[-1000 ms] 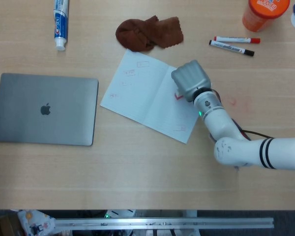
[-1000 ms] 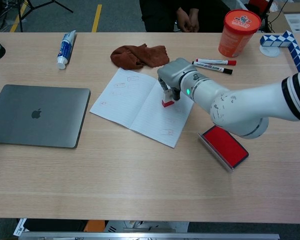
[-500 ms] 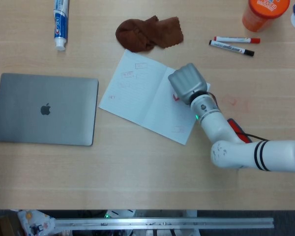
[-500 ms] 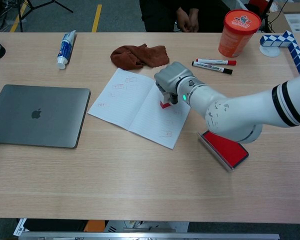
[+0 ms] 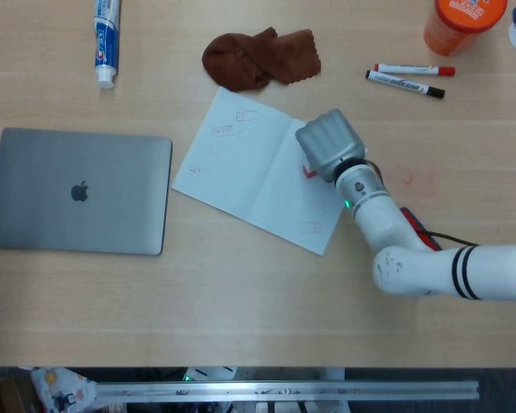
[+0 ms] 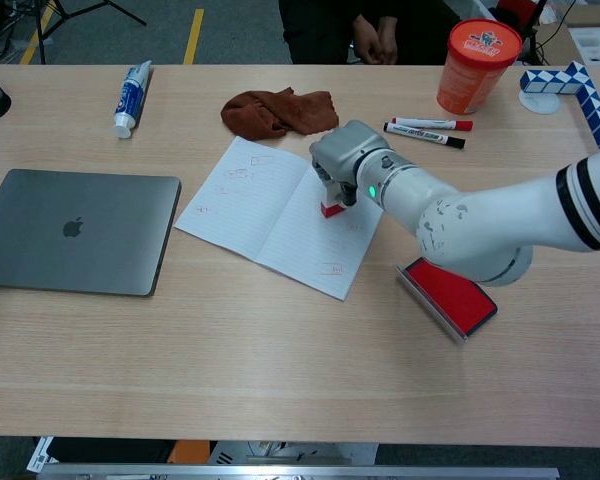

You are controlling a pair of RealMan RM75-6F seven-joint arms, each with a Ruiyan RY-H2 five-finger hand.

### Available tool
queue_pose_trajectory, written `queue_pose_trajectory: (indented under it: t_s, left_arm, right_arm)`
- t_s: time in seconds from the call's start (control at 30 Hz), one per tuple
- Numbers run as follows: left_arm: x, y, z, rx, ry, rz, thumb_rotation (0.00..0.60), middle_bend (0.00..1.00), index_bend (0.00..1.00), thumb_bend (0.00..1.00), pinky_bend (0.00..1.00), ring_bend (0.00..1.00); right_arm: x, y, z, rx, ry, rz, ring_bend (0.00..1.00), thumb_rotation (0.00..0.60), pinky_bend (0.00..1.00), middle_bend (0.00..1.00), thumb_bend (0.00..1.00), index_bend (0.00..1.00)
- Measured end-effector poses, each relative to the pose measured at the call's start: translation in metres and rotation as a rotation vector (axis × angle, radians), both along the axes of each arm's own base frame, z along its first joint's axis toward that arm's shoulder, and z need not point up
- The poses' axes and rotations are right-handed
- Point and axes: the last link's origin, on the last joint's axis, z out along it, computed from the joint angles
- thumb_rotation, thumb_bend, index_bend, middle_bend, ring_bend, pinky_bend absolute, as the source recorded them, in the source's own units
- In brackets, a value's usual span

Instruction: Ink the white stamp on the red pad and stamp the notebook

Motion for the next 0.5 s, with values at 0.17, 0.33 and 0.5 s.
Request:
queue_pose_trajectory:
  t_s: [0.17, 0.33, 0.5]
  left_arm:
    - [0.003, 0.0, 0.001, 0.003, 0.0, -0.008, 0.6, 0.0, 0.0, 0.26, 0.05, 0.0]
    - [0.005, -0.002, 0.001, 0.001, 0.001, -0.014, 0.6, 0.0, 0.0, 0.26, 0.05, 0.0]
    - [0.006, -0.003, 0.0, -0.002, 0.003, -0.014, 0.6, 0.0, 0.0, 0.26, 0.05, 0.0]
  right_arm:
    - [0.005, -0.003, 0.022, -0.022, -0.047, -0.003, 0.49, 0.6, 0.44, 0.67, 0.48, 0.8]
    - [0.009, -0.01, 0.047, -0.066, -0.072, 0.001, 0.49, 0.6, 0.44, 0.67, 0.48, 0.8]
    - [0.006, -0.014, 0.049, -0.081, -0.054, -0.004, 0.49, 0.6, 0.44, 0.67, 0.48, 0.8]
